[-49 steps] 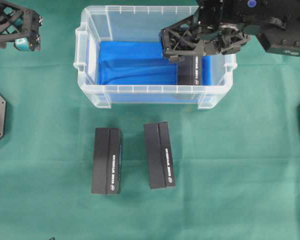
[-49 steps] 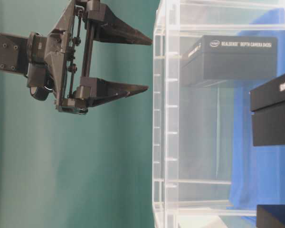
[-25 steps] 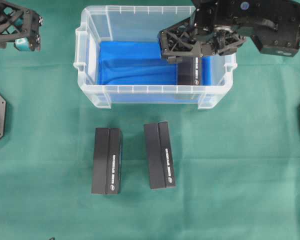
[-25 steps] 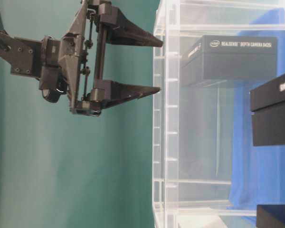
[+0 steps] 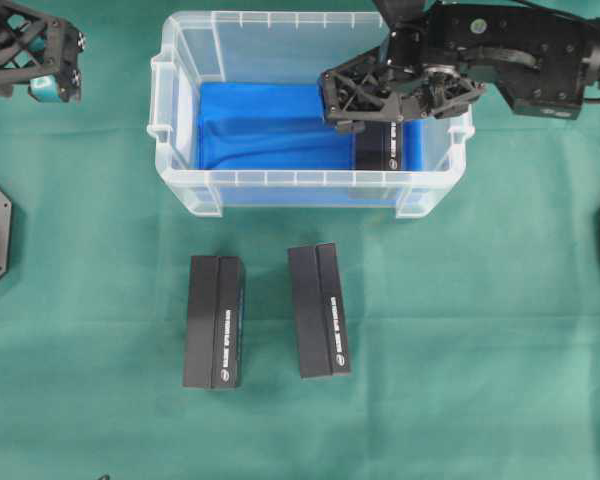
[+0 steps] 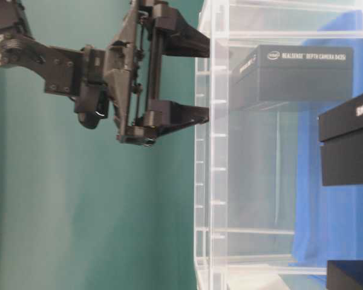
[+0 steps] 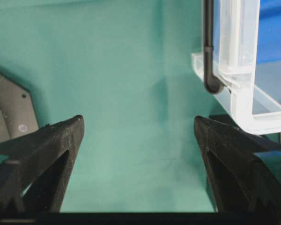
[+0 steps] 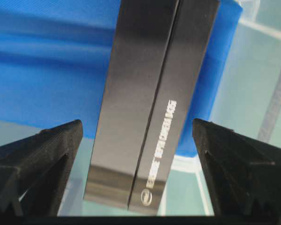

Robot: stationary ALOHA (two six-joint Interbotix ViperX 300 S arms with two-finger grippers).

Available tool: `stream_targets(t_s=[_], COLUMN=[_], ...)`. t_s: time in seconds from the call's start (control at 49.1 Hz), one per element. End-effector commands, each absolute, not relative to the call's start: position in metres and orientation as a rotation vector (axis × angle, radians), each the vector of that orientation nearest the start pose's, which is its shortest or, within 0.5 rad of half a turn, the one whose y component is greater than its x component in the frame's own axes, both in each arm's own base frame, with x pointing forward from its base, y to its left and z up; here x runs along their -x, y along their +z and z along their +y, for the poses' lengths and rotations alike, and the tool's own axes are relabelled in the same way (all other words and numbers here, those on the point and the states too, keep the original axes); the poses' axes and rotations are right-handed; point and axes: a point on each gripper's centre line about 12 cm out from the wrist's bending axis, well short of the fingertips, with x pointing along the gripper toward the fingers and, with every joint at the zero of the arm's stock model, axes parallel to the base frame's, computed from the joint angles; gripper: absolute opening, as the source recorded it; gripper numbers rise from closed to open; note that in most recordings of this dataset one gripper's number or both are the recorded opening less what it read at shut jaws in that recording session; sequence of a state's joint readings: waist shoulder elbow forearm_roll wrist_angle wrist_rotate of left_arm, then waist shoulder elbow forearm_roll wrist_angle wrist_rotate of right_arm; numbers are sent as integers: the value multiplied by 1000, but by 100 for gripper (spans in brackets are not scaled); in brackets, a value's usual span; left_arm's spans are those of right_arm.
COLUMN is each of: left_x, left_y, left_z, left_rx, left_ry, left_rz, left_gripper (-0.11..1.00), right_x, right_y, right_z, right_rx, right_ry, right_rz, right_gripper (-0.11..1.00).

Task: Take out the box from the case.
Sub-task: 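Move the right gripper over the right black box and lower it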

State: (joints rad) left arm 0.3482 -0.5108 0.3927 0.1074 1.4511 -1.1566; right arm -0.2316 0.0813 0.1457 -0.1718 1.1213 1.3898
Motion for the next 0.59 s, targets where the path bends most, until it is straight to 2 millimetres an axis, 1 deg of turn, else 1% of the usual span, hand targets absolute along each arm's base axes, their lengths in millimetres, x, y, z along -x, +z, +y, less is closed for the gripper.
stream_targets(t_s=[0.0, 0.265, 0.57], left_x=[-213, -213, -214], left_y=[344, 344, 342], left_z=[90, 90, 90], left_rx=[1105, 1104, 1104], left_ry=[1102, 1101, 1096], left_rz=[956, 957, 950], left_gripper=[96, 96, 96], right_x=[-389, -388, -393], right_y=[243, 224, 206], right_z=[-113, -118, -123], right_rx=[-1144, -1146, -1147], right_ry=[-1144, -1161, -1164], right_rz=[903, 917, 920], right_gripper=[94, 94, 94])
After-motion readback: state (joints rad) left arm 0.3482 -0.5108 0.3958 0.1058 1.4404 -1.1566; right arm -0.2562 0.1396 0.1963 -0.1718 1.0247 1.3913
